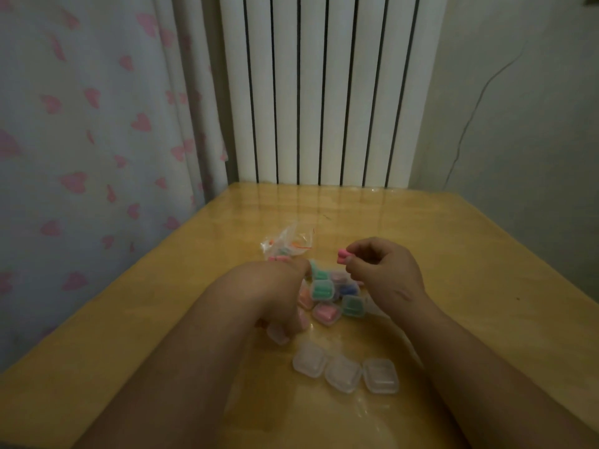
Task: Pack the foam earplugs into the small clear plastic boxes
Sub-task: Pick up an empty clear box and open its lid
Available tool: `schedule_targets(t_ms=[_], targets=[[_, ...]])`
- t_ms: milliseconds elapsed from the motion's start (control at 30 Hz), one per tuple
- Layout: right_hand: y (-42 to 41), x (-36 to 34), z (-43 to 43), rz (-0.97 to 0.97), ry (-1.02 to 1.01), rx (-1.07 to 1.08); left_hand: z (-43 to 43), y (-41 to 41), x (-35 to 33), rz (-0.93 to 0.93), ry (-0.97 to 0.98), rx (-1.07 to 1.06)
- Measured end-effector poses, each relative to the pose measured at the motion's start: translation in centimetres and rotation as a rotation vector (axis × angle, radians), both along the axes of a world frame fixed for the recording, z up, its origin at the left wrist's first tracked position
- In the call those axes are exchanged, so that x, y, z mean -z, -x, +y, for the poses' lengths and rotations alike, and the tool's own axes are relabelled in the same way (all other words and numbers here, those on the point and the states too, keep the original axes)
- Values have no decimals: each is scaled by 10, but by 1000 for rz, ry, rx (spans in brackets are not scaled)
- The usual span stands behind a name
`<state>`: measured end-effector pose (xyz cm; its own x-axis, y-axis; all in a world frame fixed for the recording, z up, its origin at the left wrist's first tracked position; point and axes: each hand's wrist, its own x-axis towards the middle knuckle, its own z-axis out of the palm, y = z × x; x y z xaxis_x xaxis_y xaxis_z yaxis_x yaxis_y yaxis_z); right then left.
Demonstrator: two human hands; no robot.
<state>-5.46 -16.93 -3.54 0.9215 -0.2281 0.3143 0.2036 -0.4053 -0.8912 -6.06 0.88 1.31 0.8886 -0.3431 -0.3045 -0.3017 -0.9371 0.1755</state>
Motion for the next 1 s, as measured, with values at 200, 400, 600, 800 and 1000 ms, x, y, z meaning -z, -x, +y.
schedule_targets(t_ms=[200,400,600,800,1000], targets=[[1,-2,-4,9,3,40,-2,-8,-17,-47,193,54],[0,-5,-5,19,-6,69,-10,-39,-11,-13,709,95],[0,-11,-12,49,-75,40,-10,-50,25,148,1249,134],[1,-16,-10,187,-235,-102,-17,-49,33,41,1270,127],[0,-11,-12,175,-190,-163,-15,-51,32,-10,1310,107]])
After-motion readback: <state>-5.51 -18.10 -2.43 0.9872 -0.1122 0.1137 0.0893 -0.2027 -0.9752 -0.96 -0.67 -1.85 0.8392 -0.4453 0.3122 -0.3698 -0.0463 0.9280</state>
